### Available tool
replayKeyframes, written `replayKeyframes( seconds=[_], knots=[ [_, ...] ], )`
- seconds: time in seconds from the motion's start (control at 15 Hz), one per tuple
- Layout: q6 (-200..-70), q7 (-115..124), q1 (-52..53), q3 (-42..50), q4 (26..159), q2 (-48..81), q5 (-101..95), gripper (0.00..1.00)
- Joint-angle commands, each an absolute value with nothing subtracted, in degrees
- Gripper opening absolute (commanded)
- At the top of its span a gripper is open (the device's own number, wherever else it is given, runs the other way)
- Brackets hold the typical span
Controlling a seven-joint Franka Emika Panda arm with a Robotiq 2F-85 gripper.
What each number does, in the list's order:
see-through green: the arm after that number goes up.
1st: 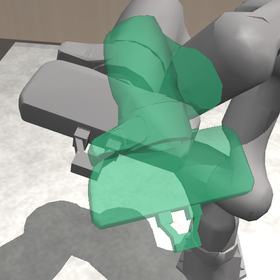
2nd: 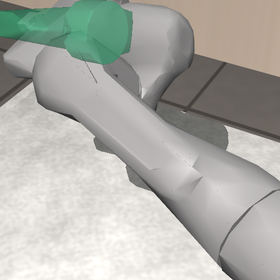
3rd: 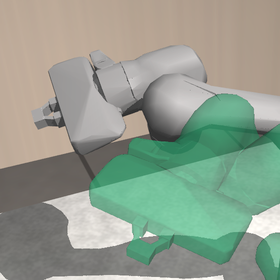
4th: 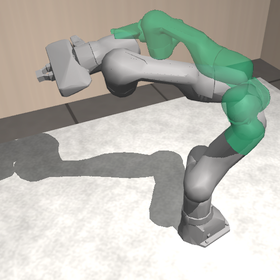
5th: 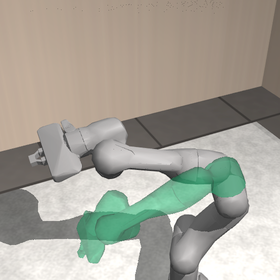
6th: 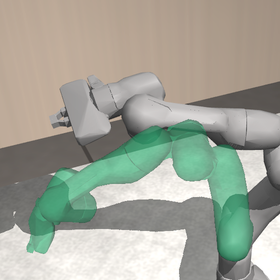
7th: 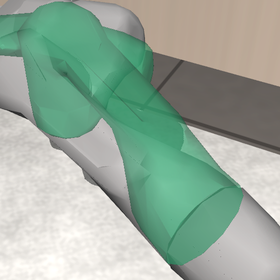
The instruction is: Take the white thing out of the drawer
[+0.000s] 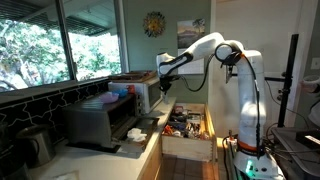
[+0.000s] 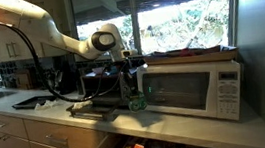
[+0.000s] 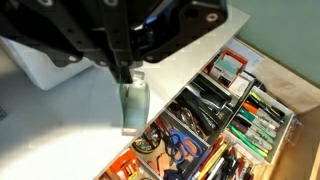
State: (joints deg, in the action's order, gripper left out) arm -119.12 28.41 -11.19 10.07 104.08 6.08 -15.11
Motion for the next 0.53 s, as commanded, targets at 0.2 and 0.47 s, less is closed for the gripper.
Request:
replayKeyframes(
  seconds=[0.2, 0.47],
  knots=[
    [-124.08, 43.83, -9.13, 10.84, 108.75, 5.93, -18.83, 0.0],
    [-122.58, 43.48, -9.16, 10.72, 107.71, 6.58, -18.11, 0.01]
  ],
)
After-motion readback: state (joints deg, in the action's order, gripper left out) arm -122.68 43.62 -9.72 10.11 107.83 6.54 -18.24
